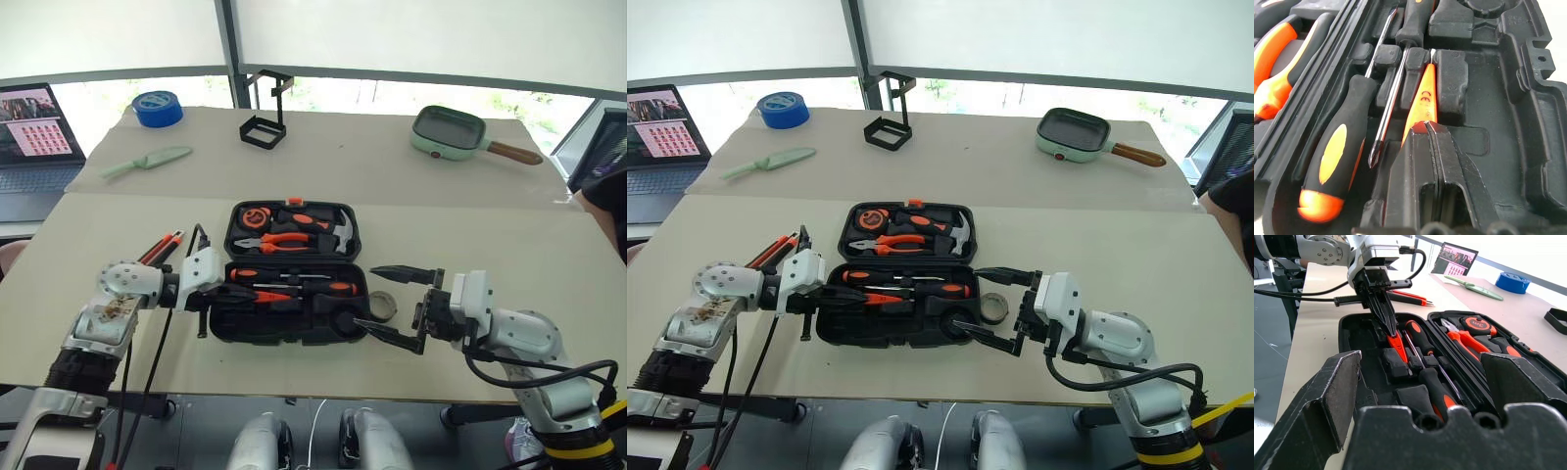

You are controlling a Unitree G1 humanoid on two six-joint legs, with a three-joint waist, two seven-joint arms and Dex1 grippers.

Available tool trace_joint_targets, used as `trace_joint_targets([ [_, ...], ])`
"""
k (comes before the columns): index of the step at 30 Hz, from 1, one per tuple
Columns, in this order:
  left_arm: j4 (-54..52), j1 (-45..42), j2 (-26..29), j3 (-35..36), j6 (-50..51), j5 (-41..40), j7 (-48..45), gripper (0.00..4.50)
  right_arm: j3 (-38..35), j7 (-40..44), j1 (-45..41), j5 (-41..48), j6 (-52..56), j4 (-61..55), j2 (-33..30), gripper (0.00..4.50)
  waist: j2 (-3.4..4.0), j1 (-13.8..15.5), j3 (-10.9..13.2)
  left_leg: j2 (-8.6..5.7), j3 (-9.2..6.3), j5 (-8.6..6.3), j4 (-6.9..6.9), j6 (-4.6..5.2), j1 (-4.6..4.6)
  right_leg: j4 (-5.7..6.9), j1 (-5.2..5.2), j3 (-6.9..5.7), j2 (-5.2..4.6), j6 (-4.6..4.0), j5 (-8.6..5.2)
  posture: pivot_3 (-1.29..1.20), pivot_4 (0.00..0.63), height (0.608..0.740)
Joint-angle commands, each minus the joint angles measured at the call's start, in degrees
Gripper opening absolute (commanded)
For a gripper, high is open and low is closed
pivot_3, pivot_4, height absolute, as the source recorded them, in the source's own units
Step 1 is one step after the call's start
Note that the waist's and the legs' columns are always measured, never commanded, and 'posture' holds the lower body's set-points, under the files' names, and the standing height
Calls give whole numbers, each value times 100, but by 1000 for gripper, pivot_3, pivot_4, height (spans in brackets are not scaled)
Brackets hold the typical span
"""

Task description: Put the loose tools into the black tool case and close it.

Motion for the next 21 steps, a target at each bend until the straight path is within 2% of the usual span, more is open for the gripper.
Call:
trace_joint_targets([
  [1, 69, 42, -51, -123, 112, 279, 308, 41, -70, -3, -47, 23, -5, -129, 6, 4500, 3, 0, -2, 0, 0, 0, 0, 0, 1, 0, 1, 0, 0, 0, 0, 0, 150, 740],
  [5, -81, 193, -142, 156, 306, -74, 521, 41, -58, 13, -63, 39, 8, -128, 7, 4500, 4, -1, -2, 0, 0, 0, -2, 1, 11, 1, 9, 2, 0, 1, 0, 0, 150, 740],
  [9, -830, 722, -62, 1193, 953, -1123, 773, 41, -155, 72, -66, 129, -17, -63, -14, 4500, 3, -59, -2, 2, 0, -1, -5, 1, 13, 2, 6, 9, 0, 1, 0, 0, 150, 740],
  [12, -1260, 1450, -22, 2198, 1029, -1522, 1131, 731, -285, 106, -22, 265, -47, 12, 13, 4500, 3, -81, -1, 8, -1, 2, -12, -3, 12, 2, -2, 17, 0, 0, -1, 0, 150, 740],
  [18, -1591, 3301, -340, 4050, 677, -1818, 1642, 2942, -301, 190, 194, 126, -304, 138, 121, 4500, 4, -107, -1, 6, -1, -1, -25, -2, 31, -2, 11, 43, -34, 0, -1, 0, 150, 740],
  [21, -1613, 4249, -768, 5113, 615, -2016, 2067, 3941, -221, 11, 205, 95, -508, 114, 451, 4500, -3, -105, -3, 6, 0, -5, -26, 0, 30, -9, 10, 43, -45, 1, -2, 0, 150, 740],
])
